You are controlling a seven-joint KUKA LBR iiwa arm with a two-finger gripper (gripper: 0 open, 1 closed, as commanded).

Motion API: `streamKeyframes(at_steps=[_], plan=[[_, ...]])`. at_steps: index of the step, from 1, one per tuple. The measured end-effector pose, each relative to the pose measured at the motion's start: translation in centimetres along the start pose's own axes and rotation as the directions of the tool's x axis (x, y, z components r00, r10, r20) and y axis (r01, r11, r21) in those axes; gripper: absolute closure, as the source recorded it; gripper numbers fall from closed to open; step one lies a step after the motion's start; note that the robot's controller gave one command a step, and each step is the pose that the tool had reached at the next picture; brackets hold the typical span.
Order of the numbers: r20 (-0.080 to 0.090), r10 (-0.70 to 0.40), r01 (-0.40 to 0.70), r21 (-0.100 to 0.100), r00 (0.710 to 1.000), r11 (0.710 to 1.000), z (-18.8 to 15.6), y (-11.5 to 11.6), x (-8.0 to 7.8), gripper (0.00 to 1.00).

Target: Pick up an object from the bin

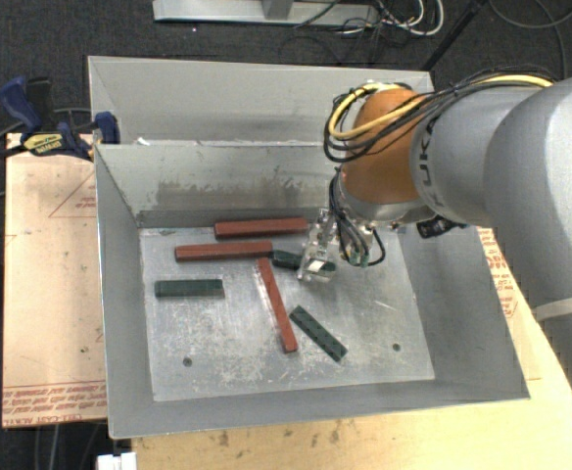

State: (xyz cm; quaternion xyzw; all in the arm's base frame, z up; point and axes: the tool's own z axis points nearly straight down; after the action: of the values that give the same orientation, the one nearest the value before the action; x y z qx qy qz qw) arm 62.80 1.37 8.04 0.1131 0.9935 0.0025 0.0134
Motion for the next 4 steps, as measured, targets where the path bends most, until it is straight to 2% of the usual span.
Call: streamKeyframes(at_steps=[2, 3, 4], plan=[[-0.002, -0.001, 0.001, 0.001, 1.0, 1.0, -0.1, 0.0, 0.0, 1.0], [-0.018, -0.002, 0.002, 0.006, 1.0, 1.0, -0.6, -0.1, 0.2, 1.0], [-0.022, -0.002, 0.002, 0.006, 1.0, 1.0, -1.4, 0.0, 0.2, 1.0]])
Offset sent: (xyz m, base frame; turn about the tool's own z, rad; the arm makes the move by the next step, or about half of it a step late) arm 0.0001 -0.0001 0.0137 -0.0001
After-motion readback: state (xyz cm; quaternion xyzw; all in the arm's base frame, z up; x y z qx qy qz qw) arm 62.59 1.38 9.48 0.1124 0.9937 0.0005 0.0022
